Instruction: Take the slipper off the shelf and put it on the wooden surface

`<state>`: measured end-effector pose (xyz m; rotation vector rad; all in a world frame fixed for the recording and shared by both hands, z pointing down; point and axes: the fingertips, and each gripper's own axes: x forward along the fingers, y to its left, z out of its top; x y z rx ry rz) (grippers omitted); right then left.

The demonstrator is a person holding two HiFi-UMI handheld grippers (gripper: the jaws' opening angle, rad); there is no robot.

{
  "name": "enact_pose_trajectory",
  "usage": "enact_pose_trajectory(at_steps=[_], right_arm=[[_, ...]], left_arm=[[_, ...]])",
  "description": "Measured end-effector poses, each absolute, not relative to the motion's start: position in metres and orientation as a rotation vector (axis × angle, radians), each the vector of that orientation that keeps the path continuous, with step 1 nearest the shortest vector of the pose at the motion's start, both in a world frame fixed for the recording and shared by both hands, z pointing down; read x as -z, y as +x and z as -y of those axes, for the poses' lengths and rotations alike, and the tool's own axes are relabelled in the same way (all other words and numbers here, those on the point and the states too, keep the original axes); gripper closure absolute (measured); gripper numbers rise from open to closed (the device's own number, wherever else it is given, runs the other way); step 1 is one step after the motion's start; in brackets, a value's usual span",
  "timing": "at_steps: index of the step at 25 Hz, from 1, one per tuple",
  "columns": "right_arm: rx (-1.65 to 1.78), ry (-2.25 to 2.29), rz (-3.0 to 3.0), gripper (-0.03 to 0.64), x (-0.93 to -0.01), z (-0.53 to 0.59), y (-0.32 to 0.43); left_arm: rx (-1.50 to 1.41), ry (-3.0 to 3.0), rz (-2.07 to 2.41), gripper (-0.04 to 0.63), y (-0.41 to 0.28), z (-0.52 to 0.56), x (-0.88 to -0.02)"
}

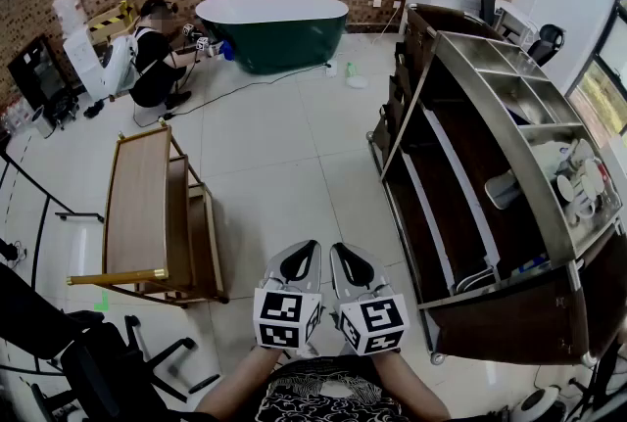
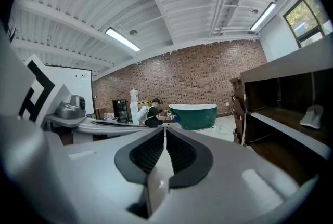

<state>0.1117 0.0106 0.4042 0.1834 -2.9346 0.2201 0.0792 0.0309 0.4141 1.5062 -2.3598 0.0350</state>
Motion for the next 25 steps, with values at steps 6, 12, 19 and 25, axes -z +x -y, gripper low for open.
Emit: enact_pose_trajectory(at_steps=[6, 12, 19, 25], right_arm=[[-0.223, 0.173, 2.926, 0.617, -0.408, -0.01, 0.099], [-0.235, 0.174, 2.939, 0.617, -0.407, 0.01, 0.074], [-0.228, 0.145, 2.972, 0.617, -0.398, 0.049, 0.018], [-0.21, 0.139, 2.978, 0.617, -0.391, 0.099, -0.025]], left_arm=[[-0.028, 1.509, 2.365, 0.589, 0.061, -0.03, -0.416], [-0.029, 1.527, 2.364, 0.589, 0.042, -0.012, -0.416], [-0.054, 1.517, 2.398, 0.589, -0.009, 0.027, -0.409], [-0.055, 1.498, 2.418, 0.589, -0.054, 0.077, -0.401]])
